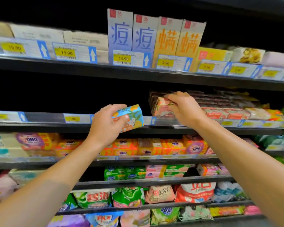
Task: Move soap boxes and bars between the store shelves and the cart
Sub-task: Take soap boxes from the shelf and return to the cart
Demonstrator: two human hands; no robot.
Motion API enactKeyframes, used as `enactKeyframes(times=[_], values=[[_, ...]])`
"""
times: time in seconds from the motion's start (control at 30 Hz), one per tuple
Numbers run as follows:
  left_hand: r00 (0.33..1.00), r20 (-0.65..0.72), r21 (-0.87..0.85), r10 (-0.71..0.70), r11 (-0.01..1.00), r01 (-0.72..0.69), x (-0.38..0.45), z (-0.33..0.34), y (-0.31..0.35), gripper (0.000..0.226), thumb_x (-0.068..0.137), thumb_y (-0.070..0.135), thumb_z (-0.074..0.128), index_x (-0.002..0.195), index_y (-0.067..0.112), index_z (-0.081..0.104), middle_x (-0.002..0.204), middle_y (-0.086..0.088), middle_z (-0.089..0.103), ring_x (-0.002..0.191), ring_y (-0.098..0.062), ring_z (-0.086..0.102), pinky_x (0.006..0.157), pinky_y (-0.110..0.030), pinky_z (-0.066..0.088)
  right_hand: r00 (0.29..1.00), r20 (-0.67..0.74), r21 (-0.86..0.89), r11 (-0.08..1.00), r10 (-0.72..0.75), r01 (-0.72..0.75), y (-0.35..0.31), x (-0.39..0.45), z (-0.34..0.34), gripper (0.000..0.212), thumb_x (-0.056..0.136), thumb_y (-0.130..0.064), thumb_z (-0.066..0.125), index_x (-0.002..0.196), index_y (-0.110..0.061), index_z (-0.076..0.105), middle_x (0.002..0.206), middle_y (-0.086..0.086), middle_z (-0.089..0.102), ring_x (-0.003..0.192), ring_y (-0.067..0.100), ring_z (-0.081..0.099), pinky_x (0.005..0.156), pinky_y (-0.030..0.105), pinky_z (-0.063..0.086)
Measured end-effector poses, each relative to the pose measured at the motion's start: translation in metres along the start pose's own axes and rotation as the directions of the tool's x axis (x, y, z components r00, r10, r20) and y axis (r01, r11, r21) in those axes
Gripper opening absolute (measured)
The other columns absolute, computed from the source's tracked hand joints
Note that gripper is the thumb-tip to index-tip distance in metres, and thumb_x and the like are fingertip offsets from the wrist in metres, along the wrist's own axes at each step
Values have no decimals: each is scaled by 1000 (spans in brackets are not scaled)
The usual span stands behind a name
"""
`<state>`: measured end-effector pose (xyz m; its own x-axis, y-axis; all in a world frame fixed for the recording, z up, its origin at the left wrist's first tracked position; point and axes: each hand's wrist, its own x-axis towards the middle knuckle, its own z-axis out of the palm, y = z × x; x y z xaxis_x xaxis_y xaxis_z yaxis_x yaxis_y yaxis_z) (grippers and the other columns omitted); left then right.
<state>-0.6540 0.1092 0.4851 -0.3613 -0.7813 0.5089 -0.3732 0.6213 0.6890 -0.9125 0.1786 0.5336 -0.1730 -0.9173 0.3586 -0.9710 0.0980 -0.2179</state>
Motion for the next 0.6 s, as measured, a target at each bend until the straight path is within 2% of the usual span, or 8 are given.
enactKeyframes(times=[0.17,0.33,0.47,0.6], values=[[998,-47,-13,-32,999,31,1,10,-2,51,84,40,54,130,17,62,128,-1,61,121,-15,54,97,-41,49,998,64,-24,999,25,-24,10,14,6,44,99,-16,51,143,-19,51,145,10,49,134,32,41,113,43,36],[999,-45,-16,-27,1000,26,5,19,-4,47,86,36,59,128,15,63,127,-1,61,120,-16,54,97,-34,48,993,110,-16,999,36,-34,17,12,10,45,101,-17,48,146,-21,47,148,7,46,138,28,37,113,38,34],[999,-52,-12,2,1000,-3,9,26,-9,37,92,19,67,128,13,63,126,0,61,120,-14,54,96,-30,46,996,82,-13,1000,24,-23,16,6,17,44,102,-16,46,146,-20,47,146,5,48,137,26,35,109,36,32],[998,-61,-20,33,999,-34,10,29,-7,35,92,19,67,126,12,64,117,12,55,112,0,49,90,-19,40,999,-5,-33,999,32,-32,13,-3,34,38,102,-15,46,140,-14,54,138,6,57,129,26,41,104,37,37]])
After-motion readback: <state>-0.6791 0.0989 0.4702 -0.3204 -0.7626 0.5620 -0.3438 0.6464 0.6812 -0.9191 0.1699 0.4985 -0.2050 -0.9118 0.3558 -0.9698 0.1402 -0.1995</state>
